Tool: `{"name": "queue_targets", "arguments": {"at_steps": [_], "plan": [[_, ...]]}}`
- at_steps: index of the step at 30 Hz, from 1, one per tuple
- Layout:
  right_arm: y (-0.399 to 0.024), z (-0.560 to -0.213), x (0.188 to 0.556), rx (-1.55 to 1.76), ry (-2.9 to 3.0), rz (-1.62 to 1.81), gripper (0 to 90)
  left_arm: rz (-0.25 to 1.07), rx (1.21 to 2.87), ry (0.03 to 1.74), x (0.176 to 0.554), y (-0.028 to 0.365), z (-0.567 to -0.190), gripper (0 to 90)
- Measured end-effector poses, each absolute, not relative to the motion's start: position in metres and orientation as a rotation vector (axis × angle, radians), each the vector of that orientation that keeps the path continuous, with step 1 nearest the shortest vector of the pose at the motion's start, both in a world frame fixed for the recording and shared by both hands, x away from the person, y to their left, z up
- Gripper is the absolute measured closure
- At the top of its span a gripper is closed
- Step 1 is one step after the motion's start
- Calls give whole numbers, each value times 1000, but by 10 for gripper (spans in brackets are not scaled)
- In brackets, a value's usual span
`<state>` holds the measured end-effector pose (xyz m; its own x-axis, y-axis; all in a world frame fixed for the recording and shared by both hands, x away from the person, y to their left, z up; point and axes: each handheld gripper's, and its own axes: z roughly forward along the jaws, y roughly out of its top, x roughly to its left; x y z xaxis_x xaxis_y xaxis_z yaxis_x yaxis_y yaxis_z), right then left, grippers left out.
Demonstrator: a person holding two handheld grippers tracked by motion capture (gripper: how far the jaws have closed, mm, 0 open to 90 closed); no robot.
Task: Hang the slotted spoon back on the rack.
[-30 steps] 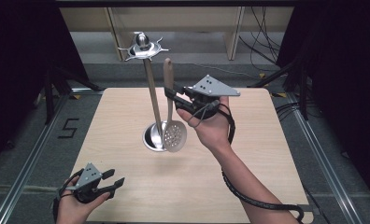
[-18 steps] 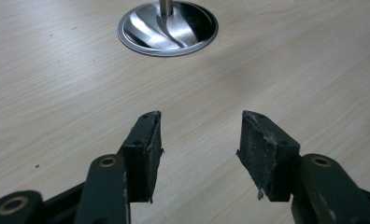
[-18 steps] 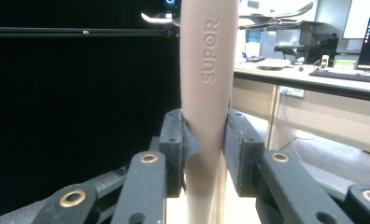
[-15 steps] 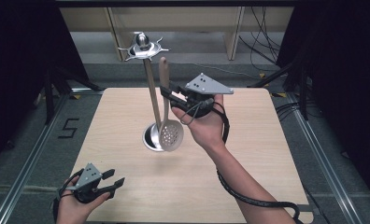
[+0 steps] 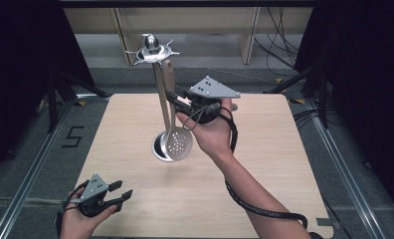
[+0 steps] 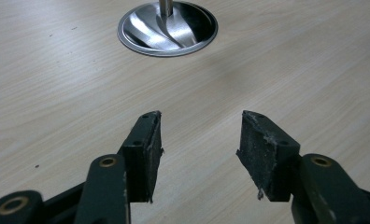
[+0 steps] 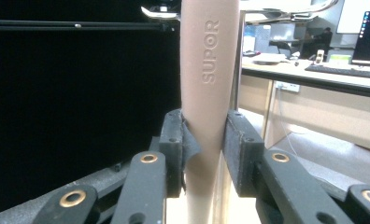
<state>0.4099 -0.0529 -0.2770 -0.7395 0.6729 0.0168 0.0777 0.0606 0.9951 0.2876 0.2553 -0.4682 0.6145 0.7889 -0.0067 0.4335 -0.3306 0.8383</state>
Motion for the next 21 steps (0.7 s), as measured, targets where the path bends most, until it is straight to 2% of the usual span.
{"name": "queue_targets", "arguments": {"at_steps": [5,6,16,17,21], "plan": [[-50,-276,409,749,1882,1707,711,538,1990,929,290,257,-468,477],[-50,-276,409,753,1883,1707,711,509,1964,976,287,255,-468,477],[-46,-277,407,792,1883,1686,711,506,1965,978,287,255,-469,477],[-46,-276,406,794,1876,1677,711,544,2004,916,290,257,-467,477],[-45,-275,405,798,1870,1669,711,541,2001,920,290,257,-467,477]]}}
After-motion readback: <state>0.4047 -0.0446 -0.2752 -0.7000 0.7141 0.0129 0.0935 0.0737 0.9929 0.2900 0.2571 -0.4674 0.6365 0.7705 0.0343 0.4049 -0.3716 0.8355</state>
